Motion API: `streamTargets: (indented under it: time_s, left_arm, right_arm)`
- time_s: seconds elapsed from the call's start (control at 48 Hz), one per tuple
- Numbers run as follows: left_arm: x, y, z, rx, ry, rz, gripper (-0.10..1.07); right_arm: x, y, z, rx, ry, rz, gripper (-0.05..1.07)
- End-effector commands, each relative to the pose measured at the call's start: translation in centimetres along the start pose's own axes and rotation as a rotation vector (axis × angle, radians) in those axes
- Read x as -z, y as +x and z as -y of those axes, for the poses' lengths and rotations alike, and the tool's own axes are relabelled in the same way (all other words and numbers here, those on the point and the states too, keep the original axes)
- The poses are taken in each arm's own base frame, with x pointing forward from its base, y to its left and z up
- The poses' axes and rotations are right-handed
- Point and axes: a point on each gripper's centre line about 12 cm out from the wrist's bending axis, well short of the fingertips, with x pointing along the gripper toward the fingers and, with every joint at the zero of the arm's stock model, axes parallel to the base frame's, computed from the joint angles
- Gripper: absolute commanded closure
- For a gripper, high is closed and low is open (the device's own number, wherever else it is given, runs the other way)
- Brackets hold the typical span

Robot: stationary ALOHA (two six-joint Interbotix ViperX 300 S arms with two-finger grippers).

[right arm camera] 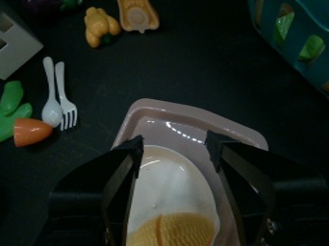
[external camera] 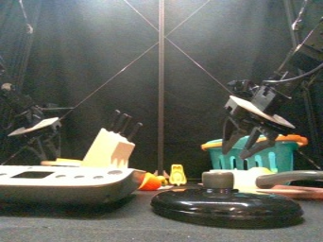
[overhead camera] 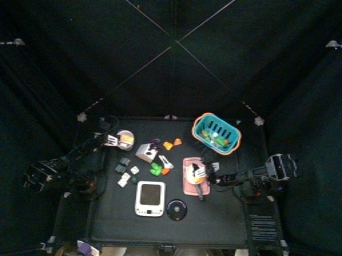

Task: Grab pan

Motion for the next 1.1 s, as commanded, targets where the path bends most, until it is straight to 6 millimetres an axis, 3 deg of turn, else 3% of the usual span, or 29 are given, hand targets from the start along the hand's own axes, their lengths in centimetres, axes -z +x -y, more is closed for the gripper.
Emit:
streamTargets:
  time_s: [0.0, 0.188, 0.312, 0.479, 0.688, 0.812, 0.938, 1.083]
  left_arm:
    - [-1.9, -1.0, 0.3, 0.016, 0.003, 0.084, 0.11]
    - [-4.0, -4.2, 1.5, 0.071, 0.026, 0.241, 0.11]
    - [-4.0, -6.4, 2.9, 0.142, 0.065, 0.318, 0.11]
    - [-3.2, -9.2, 6.6, 0.339, 0.169, 0.422, 0.11]
    - [-0.6, -10.9, 11.1, 0.589, 0.307, 0.424, 0.11]
    - [1.6, -11.8, 13.5, 0.711, 0.484, 0.407, 0.11]
    - [3.9, -11.7, 14.2, 0.760, 0.643, 0.375, 0.11]
    - [5.0, -12.2, 14.8, 0.792, 0.773, 0.375, 0.11]
  right_arm:
    - [-0.8, -0.3, -0.6, -0.021, 0.018, 0.016, 0.13]
    - [-1.4, -1.3, -0.7, -0.053, 0.049, 0.022, 0.13]
    - [-1.2, -3.2, -1.4, -0.112, 0.087, -0.008, 0.13]
    - [-1.7, -4.6, -0.6, -0.154, 0.116, -0.005, 0.13]
    - [0.0, -4.5, 0.3, -0.210, 0.099, -0.101, 0.14]
    - [-0.5, -3.6, 0.5, -0.220, 0.137, -0.134, 0.15]
    - [-1.1, -2.5, 1.0, -0.198, 0.174, -0.146, 0.15]
    - [-1.1, -1.6, 2.0, -0.164, 0.164, -0.155, 0.15]
